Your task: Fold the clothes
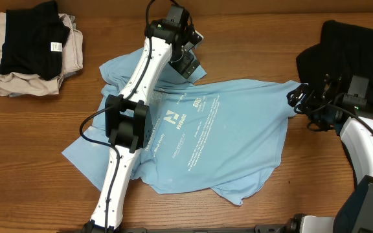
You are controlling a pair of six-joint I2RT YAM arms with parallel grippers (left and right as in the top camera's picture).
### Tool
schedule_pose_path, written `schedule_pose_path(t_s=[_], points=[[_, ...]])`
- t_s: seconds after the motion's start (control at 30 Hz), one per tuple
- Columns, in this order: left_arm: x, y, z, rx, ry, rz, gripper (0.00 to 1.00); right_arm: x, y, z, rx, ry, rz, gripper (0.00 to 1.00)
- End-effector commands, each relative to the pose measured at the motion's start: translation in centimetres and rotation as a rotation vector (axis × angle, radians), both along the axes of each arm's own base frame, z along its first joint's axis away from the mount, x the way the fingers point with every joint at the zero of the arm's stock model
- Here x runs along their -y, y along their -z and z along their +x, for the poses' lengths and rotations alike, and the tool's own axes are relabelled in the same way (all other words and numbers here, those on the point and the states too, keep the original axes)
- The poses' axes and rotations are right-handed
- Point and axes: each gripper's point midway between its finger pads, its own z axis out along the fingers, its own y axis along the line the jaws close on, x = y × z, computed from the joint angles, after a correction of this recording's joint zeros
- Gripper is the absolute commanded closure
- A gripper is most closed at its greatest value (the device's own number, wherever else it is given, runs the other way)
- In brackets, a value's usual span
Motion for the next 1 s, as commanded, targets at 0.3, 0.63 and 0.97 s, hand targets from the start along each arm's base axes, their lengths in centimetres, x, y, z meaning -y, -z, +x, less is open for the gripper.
schedule_pose_path(t_s=[0.3, 0.63, 0.97], points=[[-0.9, 4.3, 0.8, -0.029, -0.081, 0.022, 0.01, 0.4, -0.9, 0.3, 0.021, 0.003, -0.032, 0.00], [-7.4, 3.4, 4.9, 0.132, -0.271, 0.179, 0.00, 0.4, -0.9, 0.3, 0.019, 0.003, -0.032, 0.00], [-17.3, 1.5, 10.1, 0.274, -0.517, 0.076, 0.00, 1.7, 0.4, -1.6, -0.083, 0.051, -0.099, 0.00]])
